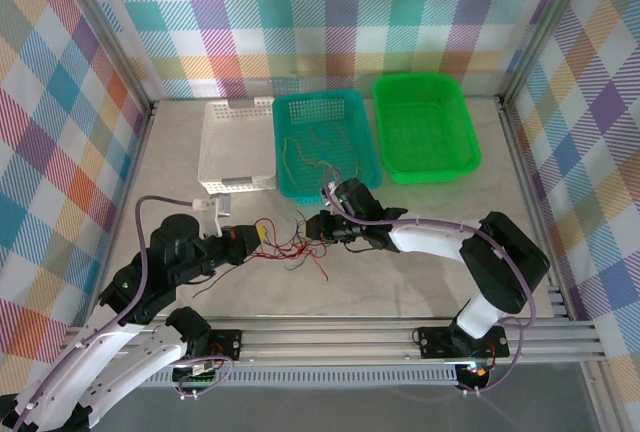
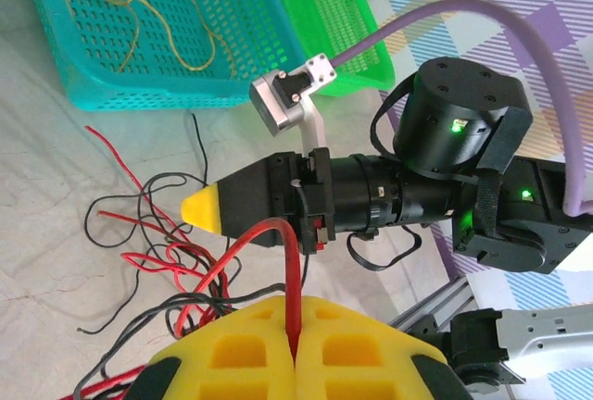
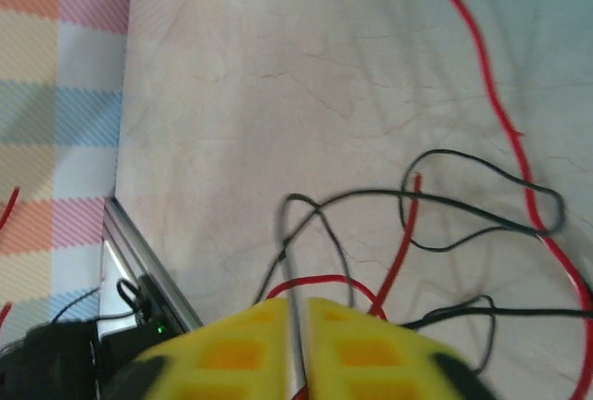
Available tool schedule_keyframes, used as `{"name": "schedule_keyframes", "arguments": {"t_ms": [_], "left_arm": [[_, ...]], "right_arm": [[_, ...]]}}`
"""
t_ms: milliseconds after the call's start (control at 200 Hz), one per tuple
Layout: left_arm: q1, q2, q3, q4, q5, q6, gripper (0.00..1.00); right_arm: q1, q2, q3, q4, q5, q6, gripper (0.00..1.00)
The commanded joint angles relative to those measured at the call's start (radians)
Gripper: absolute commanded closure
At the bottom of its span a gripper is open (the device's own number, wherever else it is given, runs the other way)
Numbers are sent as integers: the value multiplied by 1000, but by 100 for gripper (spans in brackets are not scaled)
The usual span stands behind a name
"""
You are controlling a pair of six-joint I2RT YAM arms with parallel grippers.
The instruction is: Untangle the cables
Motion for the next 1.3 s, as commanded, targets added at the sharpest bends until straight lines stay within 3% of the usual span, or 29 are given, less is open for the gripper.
{"name": "schedule_keyframes", "arguments": {"t_ms": [0,240,670,1160,1220,1295], "left_arm": [[-9,-22,5,-21,-26,11,100],[-9,-37,70,-133,-97,42,100],[-8,61,99,-204,-172,56,100],[-9,175,37,-183,-219,60,100],[-9,190,23,-168,-201,54,86],[-9,206,0,-130,-161,44,78]], "right_arm": [[5,-75,-1,-107,115,-26,100],[-16,-310,-48,-388,363,-95,100],[-165,-763,-102,-731,511,-182,100],[-243,-870,10,-957,578,-279,100],[-245,-872,19,-961,555,-282,100],[-245,-864,20,-941,496,-279,100]]}}
